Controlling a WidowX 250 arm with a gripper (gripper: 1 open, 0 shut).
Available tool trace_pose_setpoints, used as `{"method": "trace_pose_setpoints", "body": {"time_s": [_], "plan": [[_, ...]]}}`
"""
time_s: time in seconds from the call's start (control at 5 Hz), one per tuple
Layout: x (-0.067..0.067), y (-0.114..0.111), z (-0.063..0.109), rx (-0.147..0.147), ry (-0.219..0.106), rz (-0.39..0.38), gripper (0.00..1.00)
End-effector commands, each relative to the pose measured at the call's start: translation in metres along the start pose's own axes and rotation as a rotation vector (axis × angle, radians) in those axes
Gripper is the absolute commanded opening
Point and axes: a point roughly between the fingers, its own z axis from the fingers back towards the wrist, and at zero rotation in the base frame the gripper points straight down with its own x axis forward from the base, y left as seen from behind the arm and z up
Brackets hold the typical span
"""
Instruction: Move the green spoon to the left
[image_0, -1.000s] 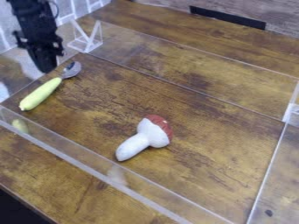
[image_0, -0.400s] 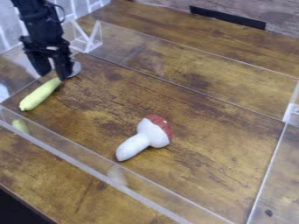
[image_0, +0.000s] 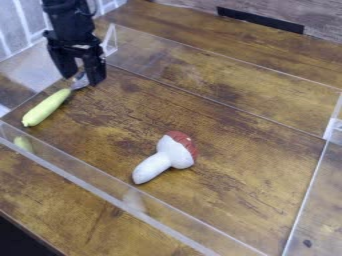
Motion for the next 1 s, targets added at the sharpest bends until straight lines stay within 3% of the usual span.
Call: {"method": "trace_pose_setpoints", "body": {"time_s": [0.0,0.2,0.6,0.8], "plan": [[0.024,-0.025,0.051,0.051,-0.123,-0.062,1.0],[0.027,-0.041,0.059,0.066,-0.129,-0.085,1.0],[0.039,-0.038,0.063,0.095,-0.143,0.039,1.0],[0.034,-0.029,0.05,0.097,-0.126,0.07,0.0]]}}
